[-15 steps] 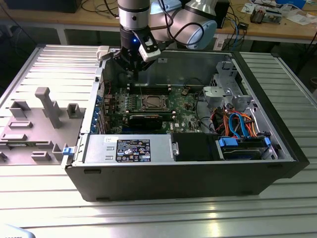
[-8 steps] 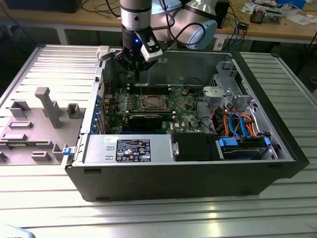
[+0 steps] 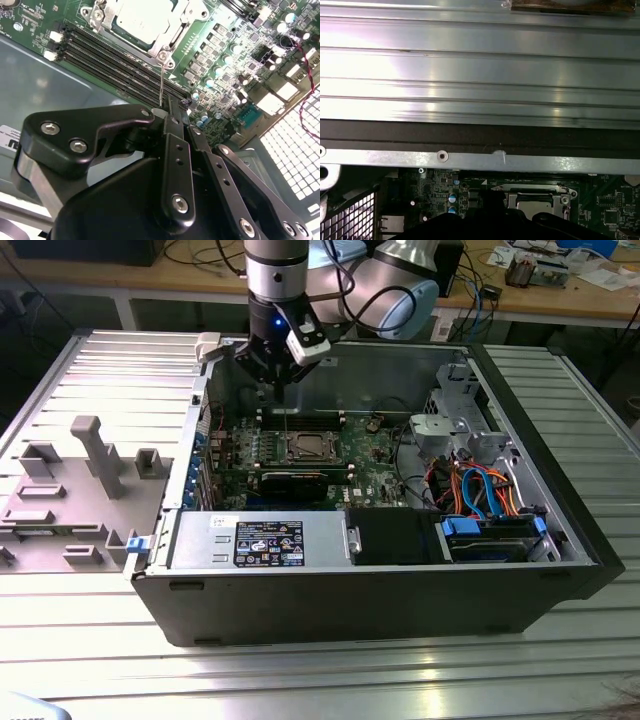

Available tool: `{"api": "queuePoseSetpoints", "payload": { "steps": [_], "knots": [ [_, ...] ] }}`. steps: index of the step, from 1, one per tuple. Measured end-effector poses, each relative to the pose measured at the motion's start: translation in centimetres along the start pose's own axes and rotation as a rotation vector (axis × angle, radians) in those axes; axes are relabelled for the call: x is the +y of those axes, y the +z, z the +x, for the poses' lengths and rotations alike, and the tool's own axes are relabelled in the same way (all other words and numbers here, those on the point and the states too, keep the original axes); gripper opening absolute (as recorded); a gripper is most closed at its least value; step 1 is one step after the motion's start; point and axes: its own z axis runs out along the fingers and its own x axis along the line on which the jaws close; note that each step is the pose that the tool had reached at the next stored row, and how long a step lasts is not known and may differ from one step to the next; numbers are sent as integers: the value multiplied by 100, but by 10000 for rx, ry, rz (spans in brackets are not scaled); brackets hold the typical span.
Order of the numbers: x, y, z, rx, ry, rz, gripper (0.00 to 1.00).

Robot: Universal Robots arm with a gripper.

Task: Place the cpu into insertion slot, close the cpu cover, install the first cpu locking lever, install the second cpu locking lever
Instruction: 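Install the first cpu locking lever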

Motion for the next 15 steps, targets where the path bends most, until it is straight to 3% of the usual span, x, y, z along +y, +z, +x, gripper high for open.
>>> {"api": "queuePoseSetpoints", "payload": {
  "steps": [15],
  "knots": [
    [-2, 6, -50, 0, 1, 0, 11]
  ]
}}
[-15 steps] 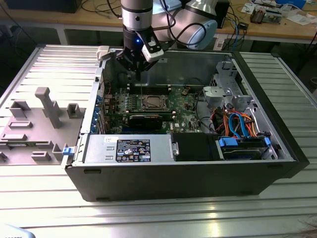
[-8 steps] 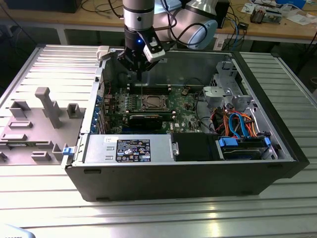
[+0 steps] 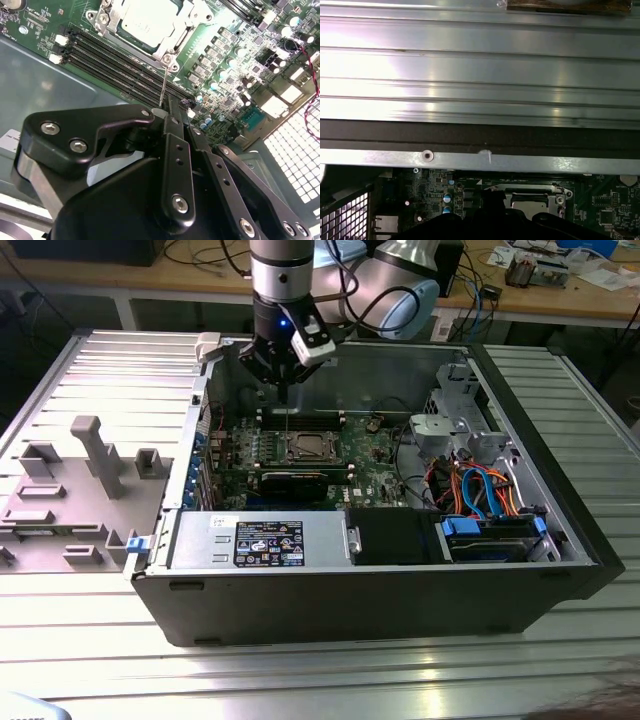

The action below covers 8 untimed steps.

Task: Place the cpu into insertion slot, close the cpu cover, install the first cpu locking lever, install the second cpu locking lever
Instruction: 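Install the first cpu locking lever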

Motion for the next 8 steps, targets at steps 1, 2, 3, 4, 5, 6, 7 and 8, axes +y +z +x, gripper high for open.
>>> {"api": "queuePoseSetpoints", "payload": {
  "steps": [1, 2, 3, 4, 5, 6, 7, 8],
  "knots": [
    [0, 0, -2, 1, -1, 0, 11],
    [0, 0, -4, 0, -1, 0, 11],
    [0, 1, -6, 0, -2, 0, 11],
    [0, 1, -10, 0, -2, 0, 11],
    [-1, 1, -12, 0, -1, 0, 11],
    [-1, 1, -14, 1, -1, 0, 11],
    [-1, 2, -20, 0, -1, 0, 11],
    [-1, 2, -22, 0, -1, 0, 11]
  ]
}}
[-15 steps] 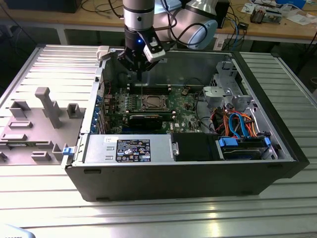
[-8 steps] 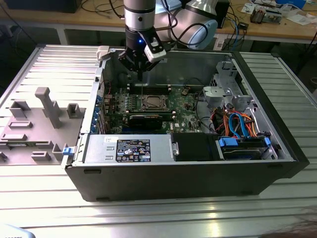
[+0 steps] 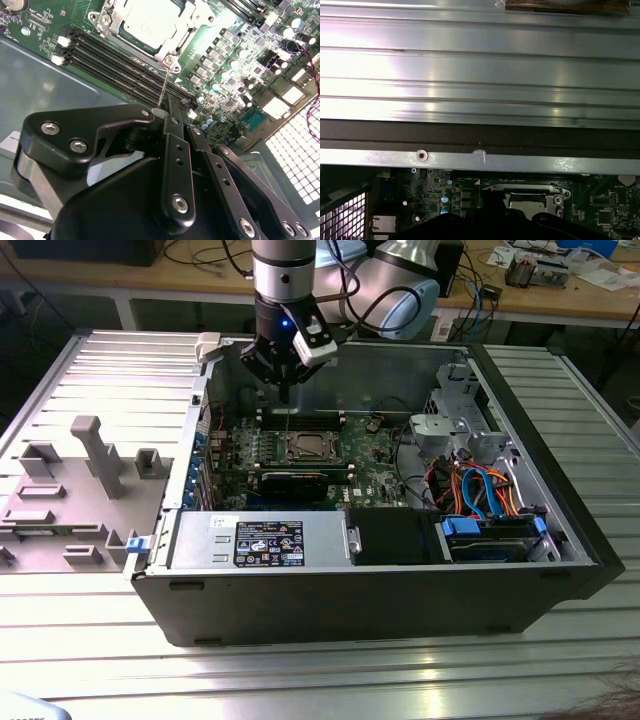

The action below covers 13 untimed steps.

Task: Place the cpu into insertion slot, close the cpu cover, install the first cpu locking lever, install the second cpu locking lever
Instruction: 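Install the first cpu locking lever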

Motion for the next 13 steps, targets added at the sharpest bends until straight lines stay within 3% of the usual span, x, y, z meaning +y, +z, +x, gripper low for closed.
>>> {"api": "queuePoseSetpoints", "payload": {
  "steps": [13],
  "knots": [
    [-1, 8, -35, 2, 0, -3, 11]
  ]
}}
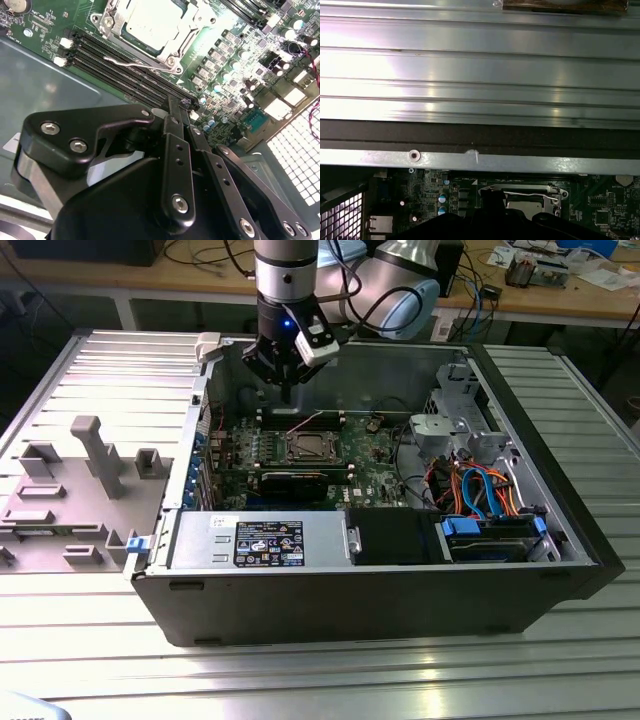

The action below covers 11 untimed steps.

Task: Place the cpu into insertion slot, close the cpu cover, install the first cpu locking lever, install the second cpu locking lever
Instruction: 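Install the first cpu locking lever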

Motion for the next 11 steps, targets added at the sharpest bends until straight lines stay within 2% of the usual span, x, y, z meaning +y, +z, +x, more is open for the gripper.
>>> {"api": "queuePoseSetpoints", "payload": {
  "steps": [8, 11],
  "knots": [
    [-7, 131, -57, 85, -6, 2, 11],
    [-8, 149, -69, 92, -10, 2, 11]
  ]
}}
